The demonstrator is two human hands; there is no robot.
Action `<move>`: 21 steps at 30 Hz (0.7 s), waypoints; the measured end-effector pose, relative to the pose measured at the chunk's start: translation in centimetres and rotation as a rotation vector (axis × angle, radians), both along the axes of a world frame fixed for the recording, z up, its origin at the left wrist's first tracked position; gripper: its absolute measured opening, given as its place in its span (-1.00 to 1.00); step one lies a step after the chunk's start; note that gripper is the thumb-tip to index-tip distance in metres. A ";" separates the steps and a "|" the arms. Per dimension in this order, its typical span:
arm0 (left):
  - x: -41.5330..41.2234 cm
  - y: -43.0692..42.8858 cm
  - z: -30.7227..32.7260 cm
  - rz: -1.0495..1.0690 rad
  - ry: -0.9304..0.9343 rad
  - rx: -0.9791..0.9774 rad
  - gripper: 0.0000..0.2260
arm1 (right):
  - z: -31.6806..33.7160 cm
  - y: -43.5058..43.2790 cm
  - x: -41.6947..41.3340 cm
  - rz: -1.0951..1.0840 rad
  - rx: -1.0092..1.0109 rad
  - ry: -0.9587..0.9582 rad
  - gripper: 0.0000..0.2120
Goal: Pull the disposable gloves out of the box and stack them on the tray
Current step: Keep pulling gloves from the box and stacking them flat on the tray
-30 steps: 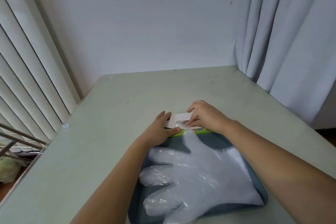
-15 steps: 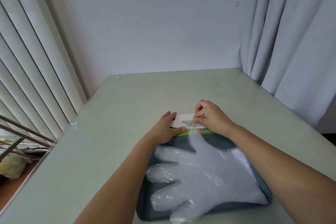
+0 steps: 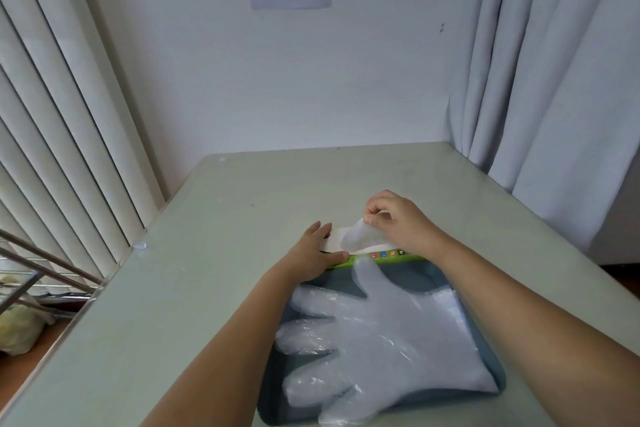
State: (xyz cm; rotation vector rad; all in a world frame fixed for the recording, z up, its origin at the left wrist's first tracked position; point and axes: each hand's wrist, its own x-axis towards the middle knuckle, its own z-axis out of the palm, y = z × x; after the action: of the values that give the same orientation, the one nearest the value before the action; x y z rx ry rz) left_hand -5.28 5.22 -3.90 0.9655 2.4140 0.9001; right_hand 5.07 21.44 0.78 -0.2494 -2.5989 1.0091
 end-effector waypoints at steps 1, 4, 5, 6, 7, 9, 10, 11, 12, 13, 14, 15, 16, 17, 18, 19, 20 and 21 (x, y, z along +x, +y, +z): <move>0.1 0.0 0.0 -0.003 0.006 -0.003 -0.32 | 0.5 0.1 0.2 -0.006 -0.011 0.035 -0.88; 0.1 0.0 0.2 -0.020 -0.003 0.018 -0.34 | 3.3 0.3 1.1 -0.073 -0.102 0.222 -0.93; 0.1 0.0 0.4 -0.024 0.002 -0.008 -0.33 | 4.5 0.3 1.6 -0.091 -0.170 0.286 -0.94; 0.3 0.0 0.7 -0.024 0.014 -0.061 -0.31 | 5.6 0.4 2.1 -0.102 -0.238 0.328 -0.93; 0.3 0.0 0.9 -0.027 0.043 -0.110 -0.31 | 6.7 0.3 2.6 -0.104 -0.281 0.353 -0.91; 0.5 0.2 1.7 -0.024 0.081 -0.173 -0.31 | 8.4 0.2 3.5 -0.088 -0.344 0.363 -0.86; 0.7 0.3 2.0 -0.005 0.075 -0.143 -0.33 | 8.9 0.0 3.9 -0.074 -0.391 0.359 -0.84; 1.2 0.3 2.8 0.016 0.050 -0.049 -0.37 | 9.5 -0.3 4.7 -0.064 -0.439 0.357 -0.84; 1.5 0.3 3.4 0.048 -0.009 0.083 -0.42 | 9.9 -0.5 5.3 -0.056 -0.483 0.348 -0.84; 1.8 0.2 4.3 0.073 -0.086 0.241 -0.48 | 10.2 -0.7 5.9 -0.053 -0.528 0.339 -0.84; 2.2 0.1 5.2 0.081 -0.182 0.392 -0.55 | 10.4 -0.9 6.5 -0.059 -0.566 0.329 -0.84; 3.0 -0.2 6.3 0.076 -0.287 0.517 -0.63 | 10.7 -1.1 7.4 -0.067 -0.603 0.322 -0.83; 3.6 -0.4 7.1 0.063 -0.396 0.613 -0.70 | 10.7 -1.2 8.0 -0.067 -0.644 0.309 -0.83; 4.4 -0.7 8.0 0.045 -0.511 0.673 -0.74 | 10.9 -1.3 8.5 -0.061 -0.696 0.298 -0.83; 5.0 -0.9 8.7 0.021 -0.619 0.703 -0.71 | 10.9 -1.4 9.0 -0.051 -0.752 0.289 -0.83; 5.9 -1.3 9.5 0.001 -0.688 0.702 -0.61 | 10.9 -1.6 9.5 -0.040 -0.801 0.284 -0.83; 6.7 -1.6 10.0 -0.016 -0.722 0.686 -0.50 | 10.9 -1.7 10.1 -0.030 -0.821 0.282 -0.83; 7.5 -1.9 10.6 -0.031 -0.739 0.667 -0.42 | 10.8 -2.0 10.7 -0.022 -0.804 0.274 -0.84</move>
State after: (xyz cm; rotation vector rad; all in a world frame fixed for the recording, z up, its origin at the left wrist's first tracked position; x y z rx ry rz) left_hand 2.22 3.31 6.67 0.6758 1.4868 1.7357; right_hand 15.77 19.46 11.60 -0.2968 -1.8316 1.8831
